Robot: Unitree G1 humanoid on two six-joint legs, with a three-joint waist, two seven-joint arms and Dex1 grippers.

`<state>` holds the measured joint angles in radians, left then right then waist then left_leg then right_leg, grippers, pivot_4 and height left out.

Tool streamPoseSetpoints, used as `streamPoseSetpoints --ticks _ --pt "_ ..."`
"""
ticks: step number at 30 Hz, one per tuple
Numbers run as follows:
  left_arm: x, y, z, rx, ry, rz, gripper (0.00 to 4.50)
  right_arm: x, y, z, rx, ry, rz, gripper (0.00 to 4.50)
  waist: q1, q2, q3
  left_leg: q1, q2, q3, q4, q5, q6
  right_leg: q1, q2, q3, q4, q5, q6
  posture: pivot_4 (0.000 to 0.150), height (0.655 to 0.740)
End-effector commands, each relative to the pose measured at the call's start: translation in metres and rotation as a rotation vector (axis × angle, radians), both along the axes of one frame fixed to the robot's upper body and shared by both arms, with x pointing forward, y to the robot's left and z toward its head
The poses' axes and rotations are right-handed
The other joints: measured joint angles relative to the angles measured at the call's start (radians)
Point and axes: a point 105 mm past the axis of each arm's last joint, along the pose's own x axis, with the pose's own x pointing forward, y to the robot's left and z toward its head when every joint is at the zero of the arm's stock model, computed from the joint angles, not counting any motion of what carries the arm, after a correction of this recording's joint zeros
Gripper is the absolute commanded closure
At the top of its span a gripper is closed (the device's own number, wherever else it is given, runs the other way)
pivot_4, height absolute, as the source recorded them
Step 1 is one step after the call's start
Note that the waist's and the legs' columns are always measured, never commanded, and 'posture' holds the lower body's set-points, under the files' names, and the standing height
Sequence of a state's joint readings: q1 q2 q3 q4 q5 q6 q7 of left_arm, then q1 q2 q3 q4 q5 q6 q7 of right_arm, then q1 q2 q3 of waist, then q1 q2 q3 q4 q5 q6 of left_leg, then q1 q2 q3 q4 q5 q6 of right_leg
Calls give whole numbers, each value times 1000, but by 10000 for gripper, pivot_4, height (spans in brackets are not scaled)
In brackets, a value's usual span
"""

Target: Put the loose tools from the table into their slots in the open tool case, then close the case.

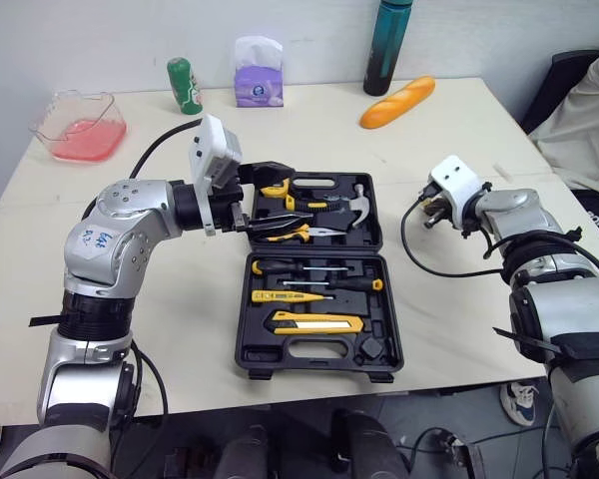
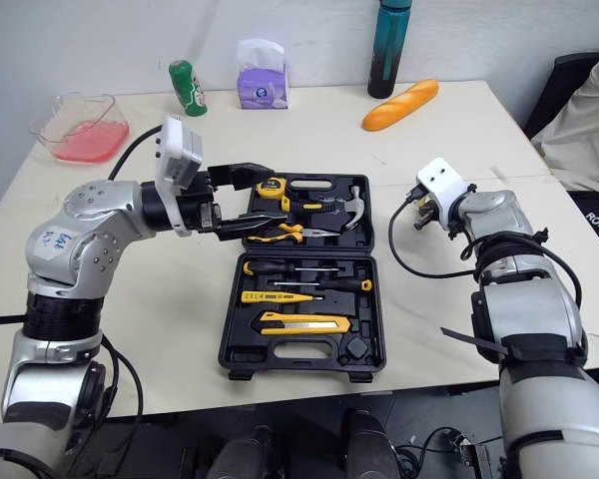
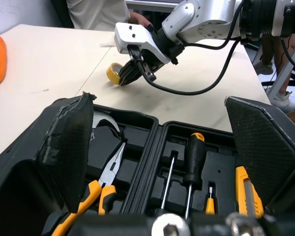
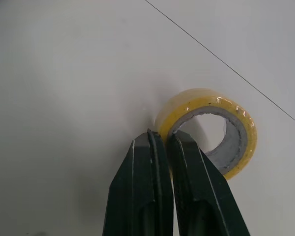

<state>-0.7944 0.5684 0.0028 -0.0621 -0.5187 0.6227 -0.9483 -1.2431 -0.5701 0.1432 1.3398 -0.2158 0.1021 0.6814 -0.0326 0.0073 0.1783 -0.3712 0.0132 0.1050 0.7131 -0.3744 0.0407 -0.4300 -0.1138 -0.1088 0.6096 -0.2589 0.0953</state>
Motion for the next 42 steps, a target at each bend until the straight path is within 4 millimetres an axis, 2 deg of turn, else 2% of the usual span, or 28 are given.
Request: streamPoseSetpoints --ticks 1,7,11,15,18,26,28,31,34,37,39,42 --pt "-6 -1 13 -21 -46 -21 0 -1 -2 24 3 -35 64 44516 1 0 0 0 0 0 0 0 0 0 0 0 0 0 0 1500 7394" --pt "-12 -7 9 -9 -40 -63 0 -16 -7 46 10 14 203 44516 3 4 2 0 0 0 0 0 0 0 0 0 0 0 0 1500 7394" --pt "-31 -13 -2 35 -18 -177 0 -59 -12 50 25 192 405 44516 8 8 5 0 0 0 0 0 0 0 0 0 0 0 0 1500 7394" --pt "-49 -19 -10 67 -11 -279 0 -112 -16 35 -23 357 511 44516 21 7 5 -1 0 -3 2 0 0 0 1 0 0 0 0 1500 7394" --pt "-54 -24 -13 81 -13 -317 0 -141 -19 22 -57 447 532 44516 31 8 5 0 -1 0 3 0 0 0 0 -1 2 0 0 1500 7394" --pt "-58 -31 -20 118 -32 -359 0 -169 -17 -20 -165 531 557 44516 33 8 5 2 0 1 3 0 -1 0 1 -2 2 0 0 1500 7394" --pt "-58 -31 -20 119 -34 -360 0 -172 -17 -24 -207 536 572 44516 33 7 5 2 0 2 3 0 -1 1 1 -2 2 0 0 1500 7394" --pt "-58 -32 -20 120 -37 -361 0 -175 -15 -18 -234 530 592 44516 35 7 5 3 0 1 4 0 -1 1 1 -2 2 0 0 1500 7394" --pt "-59 -33 -21 118 -37 -363 0 -179 -14 -8 -263 534 617 32474 35 7 5 2 0 1 4 0 -1 1 1 -3 2 0 0 1500 7394" --pt "-61 -34 -22 115 -35 -368 0 -186 -11 3 -304 539 652 17386 37 7 6 2 0 1 4 0 -1 1 1 -3 2 0 0 1500 7394" --pt "-63 -35 -23 112 -33 -374 0 -189 -7 8 -310 539 663 8916 36 7 6 2 0 1 4 0 -1 1 1 -2 2 0 0 1500 7394" --pt "-66 -37 -24 106 -32 -382 0 -194 -3 7 -307 558 684 8916 37 7 6 2 0 1 4 0 -1 1 1 -2 2 0 0 1500 7394"
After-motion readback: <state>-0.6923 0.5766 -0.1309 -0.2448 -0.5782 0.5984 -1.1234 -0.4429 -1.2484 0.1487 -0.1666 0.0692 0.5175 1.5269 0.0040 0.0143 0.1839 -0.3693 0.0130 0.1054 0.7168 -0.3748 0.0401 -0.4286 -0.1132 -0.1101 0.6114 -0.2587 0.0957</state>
